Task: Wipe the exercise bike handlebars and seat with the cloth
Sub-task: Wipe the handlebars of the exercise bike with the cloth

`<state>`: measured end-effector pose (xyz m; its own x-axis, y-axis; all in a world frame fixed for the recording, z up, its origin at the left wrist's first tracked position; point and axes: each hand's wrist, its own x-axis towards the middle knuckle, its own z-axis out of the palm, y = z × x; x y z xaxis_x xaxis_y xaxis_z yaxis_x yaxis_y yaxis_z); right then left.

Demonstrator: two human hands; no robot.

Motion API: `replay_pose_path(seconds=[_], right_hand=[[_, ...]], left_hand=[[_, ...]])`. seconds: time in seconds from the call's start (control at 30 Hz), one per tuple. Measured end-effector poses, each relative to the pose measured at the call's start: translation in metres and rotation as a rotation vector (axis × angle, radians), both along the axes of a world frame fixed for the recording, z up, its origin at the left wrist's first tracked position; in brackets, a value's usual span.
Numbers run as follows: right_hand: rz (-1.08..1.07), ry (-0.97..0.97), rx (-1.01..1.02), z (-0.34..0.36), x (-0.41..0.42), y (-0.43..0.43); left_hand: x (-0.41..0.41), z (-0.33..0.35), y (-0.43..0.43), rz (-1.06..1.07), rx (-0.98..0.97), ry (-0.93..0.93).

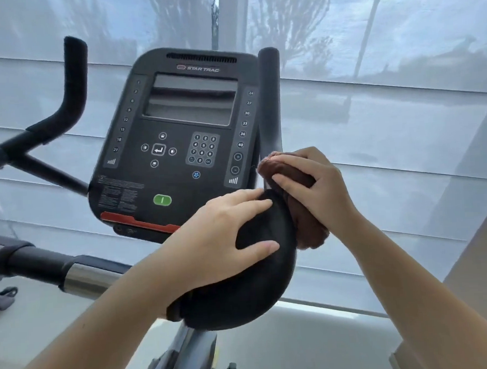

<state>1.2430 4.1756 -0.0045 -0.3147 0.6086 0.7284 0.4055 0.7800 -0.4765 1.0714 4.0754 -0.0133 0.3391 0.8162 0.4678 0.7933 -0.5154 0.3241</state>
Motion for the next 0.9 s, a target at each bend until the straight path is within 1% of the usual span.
replay_pose_path(seconds=[0.07,0.13,0.27,0.4,0.47,0.57,0.63,0.7,0.83,0.9], right_hand=[[0.015,0.004,0.059,-0.001,0.005,0.015],[0.003,0.025,0.122,0.006,0.008,0.034],[-0.038,0.132,0.192,0.043,-0.001,0.082],[-0.023,0.173,0.186,0.075,-0.026,0.12],[0.001,0.17,0.153,0.062,-0.027,0.123],[0.093,0.174,0.107,0.01,-0.01,0.107],[0.143,0.187,0.084,-0.008,-0.004,0.1],[0.107,0.199,0.137,0.007,-0.011,0.109],[0.041,0.334,0.238,0.082,-0.038,0.143],[0.071,0.334,0.253,0.088,-0.039,0.151]], left_hand=[[0.002,0.003,0.012,0.01,-0.021,0.05],[0.004,0.007,0.022,0.006,-0.08,0.061],[0.005,0.018,0.037,0.002,-0.191,0.078],[0.004,0.023,0.046,-0.031,-0.16,0.156],[0.002,0.021,0.048,-0.049,-0.153,0.133],[0.001,0.016,0.051,-0.068,-0.174,0.072],[0.0,0.014,0.054,-0.066,-0.156,0.052],[0.0,0.014,0.056,-0.077,-0.142,0.019],[0.003,0.014,0.054,-0.074,-0.122,-0.03],[0.005,0.016,0.053,-0.083,-0.1,-0.033]])
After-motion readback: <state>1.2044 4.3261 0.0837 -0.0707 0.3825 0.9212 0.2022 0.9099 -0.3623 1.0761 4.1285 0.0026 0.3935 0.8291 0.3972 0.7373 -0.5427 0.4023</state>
